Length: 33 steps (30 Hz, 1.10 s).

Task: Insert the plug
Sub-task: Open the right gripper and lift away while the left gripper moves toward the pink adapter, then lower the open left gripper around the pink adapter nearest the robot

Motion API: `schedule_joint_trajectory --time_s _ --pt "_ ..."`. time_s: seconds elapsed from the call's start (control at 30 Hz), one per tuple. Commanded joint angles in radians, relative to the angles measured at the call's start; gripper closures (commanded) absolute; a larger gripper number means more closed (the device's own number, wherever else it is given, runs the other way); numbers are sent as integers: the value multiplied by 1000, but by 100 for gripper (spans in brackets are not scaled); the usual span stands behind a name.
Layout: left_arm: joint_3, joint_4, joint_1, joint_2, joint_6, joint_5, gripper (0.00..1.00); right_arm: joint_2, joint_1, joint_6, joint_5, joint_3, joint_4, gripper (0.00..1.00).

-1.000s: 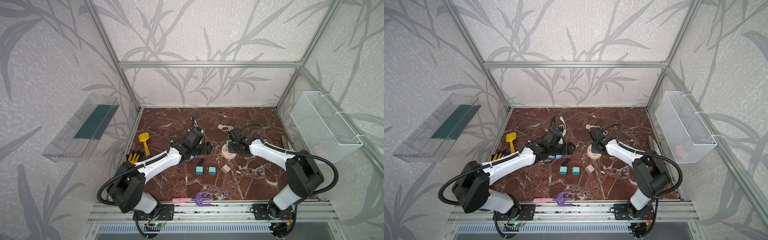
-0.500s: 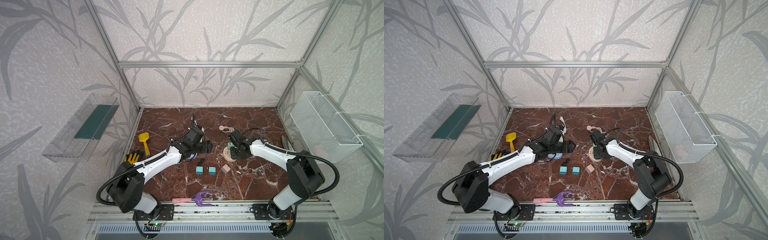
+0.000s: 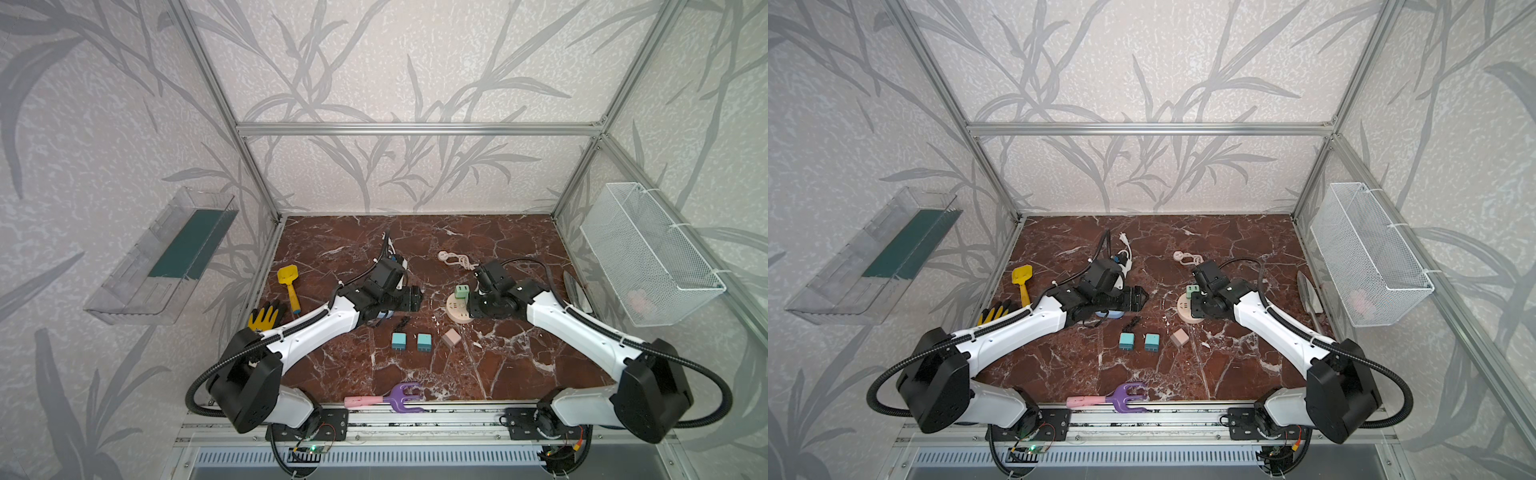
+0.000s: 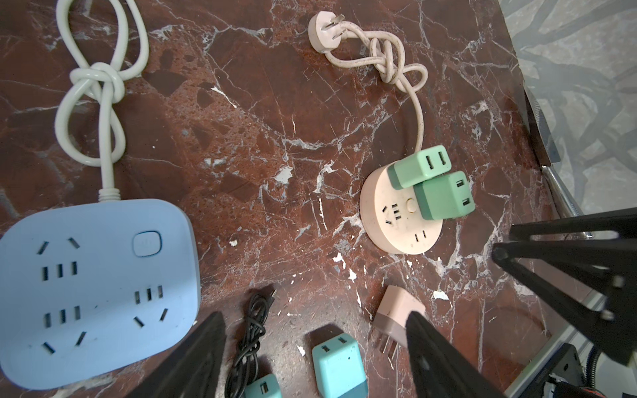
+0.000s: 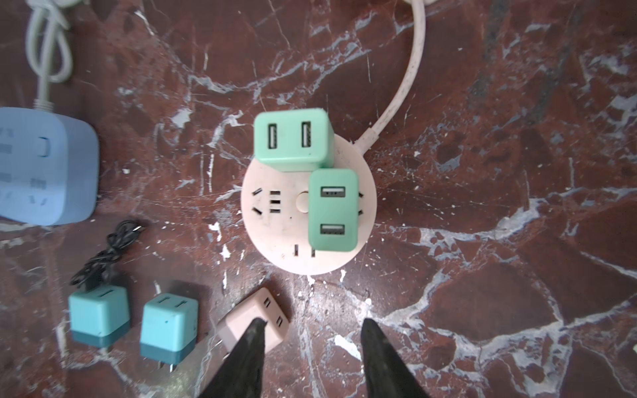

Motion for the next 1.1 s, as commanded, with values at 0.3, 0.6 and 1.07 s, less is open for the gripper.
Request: schedule_joint_trajectory --time_s 0.3,0.6,1.07 --pt "-36 41 -218 10 98 36 20 -115 -6 54 -122 -70 19 53" --pt "-37 75 -271 59 125 48 22 -166 -15 111 -156 -117 40 55" --pt "96 -37 -309 207 255 -62 24 -209 -60 121 -168 -185 67 56"
